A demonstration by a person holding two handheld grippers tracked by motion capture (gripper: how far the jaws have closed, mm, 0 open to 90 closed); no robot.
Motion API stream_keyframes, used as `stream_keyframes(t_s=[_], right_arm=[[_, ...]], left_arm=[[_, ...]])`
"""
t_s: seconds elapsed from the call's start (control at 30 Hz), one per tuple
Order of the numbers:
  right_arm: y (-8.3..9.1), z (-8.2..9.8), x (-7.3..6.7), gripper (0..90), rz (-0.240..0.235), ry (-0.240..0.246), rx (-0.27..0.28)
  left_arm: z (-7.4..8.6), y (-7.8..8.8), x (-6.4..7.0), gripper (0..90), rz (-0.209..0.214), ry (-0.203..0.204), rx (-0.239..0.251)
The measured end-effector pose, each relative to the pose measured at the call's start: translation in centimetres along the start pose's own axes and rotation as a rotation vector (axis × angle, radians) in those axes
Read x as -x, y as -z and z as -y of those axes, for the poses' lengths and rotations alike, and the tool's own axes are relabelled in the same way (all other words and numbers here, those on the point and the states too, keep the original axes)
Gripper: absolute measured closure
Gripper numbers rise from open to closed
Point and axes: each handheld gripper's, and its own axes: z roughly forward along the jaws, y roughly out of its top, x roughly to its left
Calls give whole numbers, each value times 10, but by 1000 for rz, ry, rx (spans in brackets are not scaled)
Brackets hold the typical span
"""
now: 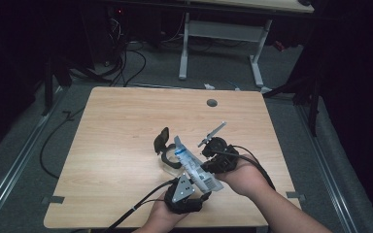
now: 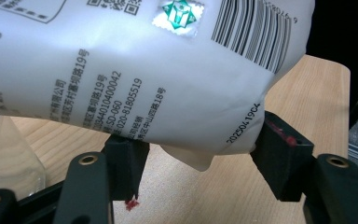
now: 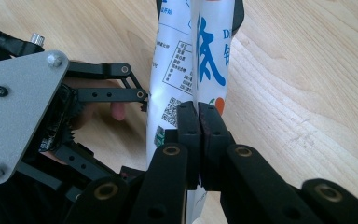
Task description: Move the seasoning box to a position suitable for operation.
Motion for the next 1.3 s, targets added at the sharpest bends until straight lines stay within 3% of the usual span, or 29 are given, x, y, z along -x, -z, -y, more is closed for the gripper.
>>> stream_keyframes(t_s=[0.47,0.67,1.3], right_arm=[[1,-20,5,896,24,30,-9],[0,-33,5,899,42,43,-23],[-9,-44,6,900,65,51,-33]], left_arm=[[-9,0,-10,399,-36,38,18],[-10,-1,-13,402,-44,23,20],[-10,-5,-20,412,-62,58,11]])
